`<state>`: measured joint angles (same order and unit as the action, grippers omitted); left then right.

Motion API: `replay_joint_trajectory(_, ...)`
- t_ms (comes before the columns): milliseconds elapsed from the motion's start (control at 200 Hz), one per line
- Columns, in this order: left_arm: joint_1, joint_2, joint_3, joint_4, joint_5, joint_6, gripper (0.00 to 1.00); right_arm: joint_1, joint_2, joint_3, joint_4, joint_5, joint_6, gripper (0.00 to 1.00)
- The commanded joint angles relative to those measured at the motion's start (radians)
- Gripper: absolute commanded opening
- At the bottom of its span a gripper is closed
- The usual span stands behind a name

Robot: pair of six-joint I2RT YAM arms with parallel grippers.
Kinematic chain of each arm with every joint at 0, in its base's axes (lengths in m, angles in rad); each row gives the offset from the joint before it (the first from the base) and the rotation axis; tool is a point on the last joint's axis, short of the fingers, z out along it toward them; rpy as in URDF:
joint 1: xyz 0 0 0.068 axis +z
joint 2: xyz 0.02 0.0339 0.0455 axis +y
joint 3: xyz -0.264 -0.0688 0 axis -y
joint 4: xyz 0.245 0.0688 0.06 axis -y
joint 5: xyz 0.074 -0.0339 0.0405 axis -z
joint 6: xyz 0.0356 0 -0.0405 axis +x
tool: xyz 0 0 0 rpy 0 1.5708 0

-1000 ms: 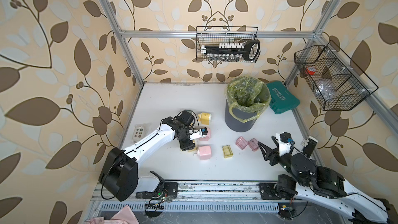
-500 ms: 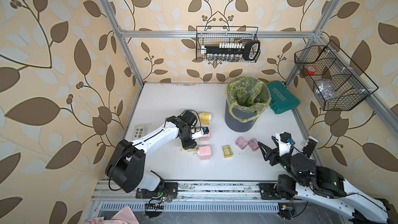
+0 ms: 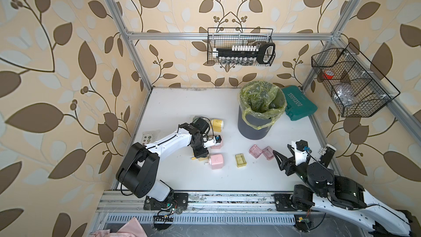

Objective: Take out the pencil sharpener tray and clean the shavings
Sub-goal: Pick up the pencil sharpener from the center of the board.

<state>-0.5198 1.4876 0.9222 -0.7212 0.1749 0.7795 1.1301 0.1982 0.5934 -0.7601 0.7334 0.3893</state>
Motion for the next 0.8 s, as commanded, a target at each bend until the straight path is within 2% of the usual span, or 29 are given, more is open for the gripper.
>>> replay_joint_trajectory(0,-0.013,-0.015,-0.014,0.003,-0.008,-0.008,0.47,0.003,-0.011,0.026,-0.002,0.012,0.012,0.72)
replay_joint_trajectory(90,-0.015,-0.038,-0.016,-0.006,-0.008,-0.010,0.38,0.003,-0.012,0.026,-0.002,0.010,0.013,0.72)
replay_joint_trajectory(305,-0.017,-0.155,-0.006,-0.038,0.005,-0.049,0.00,0.003,-0.005,0.027,-0.003,0.009,0.016,0.71)
replay_joint_trajectory(460,-0.019,-0.263,0.007,-0.101,-0.003,-0.051,0.00,0.003,-0.004,0.026,0.002,0.016,0.012,0.71)
replay_joint_trajectory(590,-0.024,-0.337,0.055,-0.196,0.009,-0.040,0.00,0.003,0.009,0.029,0.062,-0.031,-0.067,0.71)
replay_joint_trajectory(705,-0.043,-0.369,0.126,-0.299,0.066,-0.019,0.00,0.003,0.053,0.017,0.192,-0.166,-0.202,0.75)
replay_joint_trajectory(800,-0.075,-0.368,0.195,-0.372,0.106,-0.006,0.00,0.003,0.157,0.027,0.278,-0.264,-0.288,0.81)
